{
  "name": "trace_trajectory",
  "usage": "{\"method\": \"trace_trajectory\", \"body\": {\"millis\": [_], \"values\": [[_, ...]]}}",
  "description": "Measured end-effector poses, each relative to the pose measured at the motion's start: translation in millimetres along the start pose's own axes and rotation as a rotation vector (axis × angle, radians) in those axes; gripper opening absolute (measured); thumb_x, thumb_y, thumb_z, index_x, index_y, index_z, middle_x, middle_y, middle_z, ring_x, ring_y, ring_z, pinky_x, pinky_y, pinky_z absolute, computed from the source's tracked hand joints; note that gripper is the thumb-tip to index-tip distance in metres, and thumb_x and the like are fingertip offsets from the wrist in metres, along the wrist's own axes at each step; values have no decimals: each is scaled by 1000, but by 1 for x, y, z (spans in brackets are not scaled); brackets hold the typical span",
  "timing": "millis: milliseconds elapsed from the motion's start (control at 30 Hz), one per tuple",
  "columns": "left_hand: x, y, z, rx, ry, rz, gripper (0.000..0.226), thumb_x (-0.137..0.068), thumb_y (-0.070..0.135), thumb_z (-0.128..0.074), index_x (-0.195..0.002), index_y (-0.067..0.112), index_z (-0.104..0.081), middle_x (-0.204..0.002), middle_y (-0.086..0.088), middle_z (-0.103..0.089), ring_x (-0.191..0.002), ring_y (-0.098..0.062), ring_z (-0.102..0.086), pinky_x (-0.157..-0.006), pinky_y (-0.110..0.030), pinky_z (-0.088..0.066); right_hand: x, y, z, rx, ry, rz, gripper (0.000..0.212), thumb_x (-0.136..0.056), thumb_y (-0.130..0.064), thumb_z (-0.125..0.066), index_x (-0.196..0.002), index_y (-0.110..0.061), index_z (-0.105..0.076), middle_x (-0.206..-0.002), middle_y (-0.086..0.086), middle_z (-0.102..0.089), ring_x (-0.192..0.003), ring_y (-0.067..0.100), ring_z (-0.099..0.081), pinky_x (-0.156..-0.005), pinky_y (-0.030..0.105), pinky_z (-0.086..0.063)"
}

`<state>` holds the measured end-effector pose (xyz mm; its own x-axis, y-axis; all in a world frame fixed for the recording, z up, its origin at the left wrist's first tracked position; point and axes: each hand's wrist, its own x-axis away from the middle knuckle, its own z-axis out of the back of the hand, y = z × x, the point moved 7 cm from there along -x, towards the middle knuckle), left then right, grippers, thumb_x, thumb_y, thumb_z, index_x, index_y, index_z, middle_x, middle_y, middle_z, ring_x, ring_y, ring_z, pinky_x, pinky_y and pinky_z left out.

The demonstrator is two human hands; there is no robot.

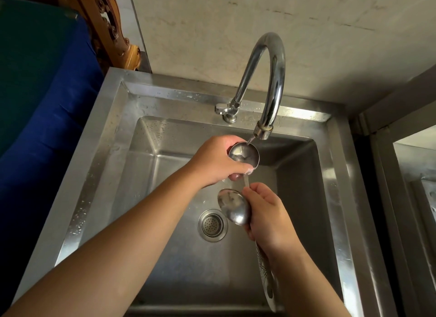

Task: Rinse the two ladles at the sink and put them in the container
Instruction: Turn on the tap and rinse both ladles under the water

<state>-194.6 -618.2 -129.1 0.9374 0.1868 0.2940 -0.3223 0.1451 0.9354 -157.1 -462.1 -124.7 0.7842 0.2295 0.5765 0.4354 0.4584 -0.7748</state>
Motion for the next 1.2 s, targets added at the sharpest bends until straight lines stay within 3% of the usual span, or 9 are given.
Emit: {"method": "trace_trajectory", "body": {"millis": [133, 300, 433, 567, 700, 867, 1000, 1100, 1200], "values": [[-2, 3, 2, -90, -25, -23, 28, -72, 4, -72, -87, 28, -73, -63, 2, -73, -56, -16, -72, -55, -33, -59, -3, 0, 0, 20, 18, 7, 27, -95, -25, -53, -73, -9, -53, -49, -7, -42, -48, 14, -36, -41, 23, -29], [-2, -2, 1, -26, -81, -44, 38, -73, 0, -63, -91, 32, -73, -80, -6, -78, -73, -21, -77, -76, -43, -64, -5, -3, 3, 31, 20, 22, 27, -93, -28, -53, -68, -18, -55, -47, -10, -42, -46, 13, -37, -39, 22, -29], [-3, -8, 0, 95, -53, -34, 45, -70, -2, -68, -96, 35, -74, -82, -3, -78, -72, -21, -76, -64, -32, -62, -5, -5, 3, 31, 32, 20, 28, -95, -27, -54, -69, -14, -53, -49, -9, -42, -49, 13, -37, -42, 22, -28], [-2, -16, -1, 160, 26, 7, 40, -69, 8, -86, -103, 23, -72, -78, -4, -78, -64, -20, -74, -55, -28, -57, -3, -7, 1, 67, 24, 33, 29, -95, -21, -53, -73, -4, -47, -55, 0, -42, -54, 18, -38, -44, 26, -29], [-1, -18, -2, 122, 128, 32, 34, -63, 27, -93, -87, 27, -69, -66, 3, -74, -52, -13, -71, -45, -22, -51, -1, -9, -6, 104, 9, 60, 27, -94, -17, -52, -76, 1, -46, -61, 7, -43, -59, 22, -39, -50, 32, -31], [-2, -14, 1, 70, 228, -27, 8, -89, 33, -71, -85, 27, -74, -59, 13, -71, -42, -9, -67, -37, -18, -45, -4, -10, -3, 70, -10, 19, 28, -94, -21, -53, -84, 4, -52, -58, 7, -43, -53, 21, -39, -46, 28, -28], [-6, -10, 4, -38, 167, -72, 23, -104, 16, -47, -111, 21, -68, -76, 8, -71, -60, -21, -70, -59, -33, -56, -10, -9, 1, -60, -60, -65, 25, -96, -24, -53, -74, -13, -58, -43, 1, -40, -33, 14, -32, -36, 19, -25], [-4, -15, -1, 326, 67, 37, 33, -103, -2, -39, -121, 15, -61, -103, -12, -68, -70, -25, -69, -56, -31, -58, -13, -10, 1, -144, -70, -57, 25, -100, -21, -51, -76, -15, -56, -43, 0, -40, -30, 13, -33, -35, 18, -23], [2, -20, -6, 641, 1, 126, 39, -96, -16, -35, -114, 6, -62, -104, -18, -66, -75, -22, -69, -60, -26, -60, -15, -8, 1, -165, -66, -30, 27, -100, -21, -52, -74, -17, -55, -45, -1, -42, -31, 12, -34, -35, 19, -23]]}}
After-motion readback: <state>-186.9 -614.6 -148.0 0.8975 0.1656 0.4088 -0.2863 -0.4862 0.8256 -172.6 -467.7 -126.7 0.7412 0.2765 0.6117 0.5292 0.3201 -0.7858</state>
